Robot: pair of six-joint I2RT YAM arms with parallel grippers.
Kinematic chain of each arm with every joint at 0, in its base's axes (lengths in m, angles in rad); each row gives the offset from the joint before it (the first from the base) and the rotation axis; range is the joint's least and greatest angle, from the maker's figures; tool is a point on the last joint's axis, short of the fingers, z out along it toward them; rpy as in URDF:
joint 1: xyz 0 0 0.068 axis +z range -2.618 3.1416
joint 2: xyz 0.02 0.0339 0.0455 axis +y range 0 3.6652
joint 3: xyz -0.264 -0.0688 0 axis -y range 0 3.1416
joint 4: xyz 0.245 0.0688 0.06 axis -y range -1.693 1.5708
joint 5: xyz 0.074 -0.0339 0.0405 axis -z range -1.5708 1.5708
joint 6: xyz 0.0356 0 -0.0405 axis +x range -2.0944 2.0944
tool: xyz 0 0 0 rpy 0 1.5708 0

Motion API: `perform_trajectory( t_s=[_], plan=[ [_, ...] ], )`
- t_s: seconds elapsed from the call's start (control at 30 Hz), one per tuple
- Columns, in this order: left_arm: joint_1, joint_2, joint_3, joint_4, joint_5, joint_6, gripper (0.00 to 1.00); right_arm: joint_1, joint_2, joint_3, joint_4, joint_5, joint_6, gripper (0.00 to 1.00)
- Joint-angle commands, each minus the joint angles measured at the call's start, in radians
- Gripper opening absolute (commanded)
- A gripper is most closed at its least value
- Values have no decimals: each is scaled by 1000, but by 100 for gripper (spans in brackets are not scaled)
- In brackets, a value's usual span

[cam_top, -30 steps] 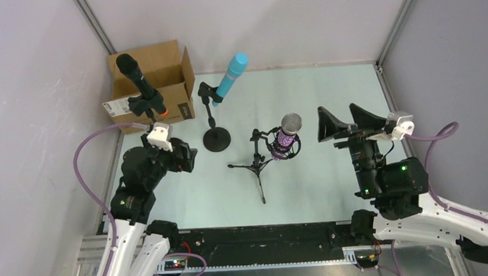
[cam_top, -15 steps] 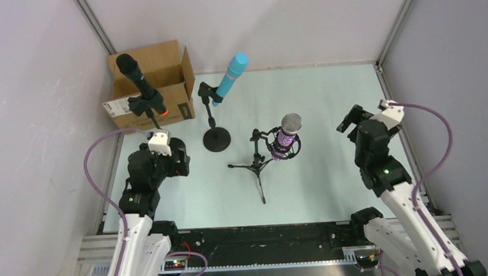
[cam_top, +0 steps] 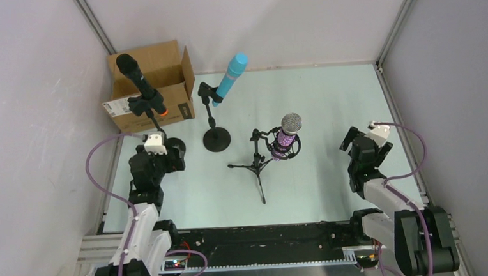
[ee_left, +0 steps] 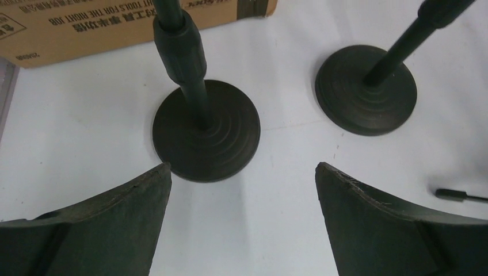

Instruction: Attach the microphones to the stand

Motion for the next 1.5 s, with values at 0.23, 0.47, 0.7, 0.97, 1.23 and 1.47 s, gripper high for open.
perform_trajectory(
  t_s=[0.23, 0.47, 0.7, 0.97, 1.23, 1.47],
  plan=[
    [24, 101, -115, 509, -24, -46, 98, -12, 125, -63, 481, -85, -144, 99],
    [40, 162, -176, 773, -5, -51, 98, 33, 190, -73, 585, -115, -186, 100],
    [53, 292, -232, 1047, 11, -79, 98, 73, 232, -123, 728, -83, -218, 99],
    [53, 444, -251, 1217, -15, -92, 98, 126, 310, -171, 934, -46, -282, 100],
    [20, 516, -141, 1072, -72, -78, 98, -11, 359, -64, 734, -262, -193, 99],
    [3, 510, -139, 1054, -101, -66, 98, -52, 353, -48, 674, -309, -157, 99]
  ],
)
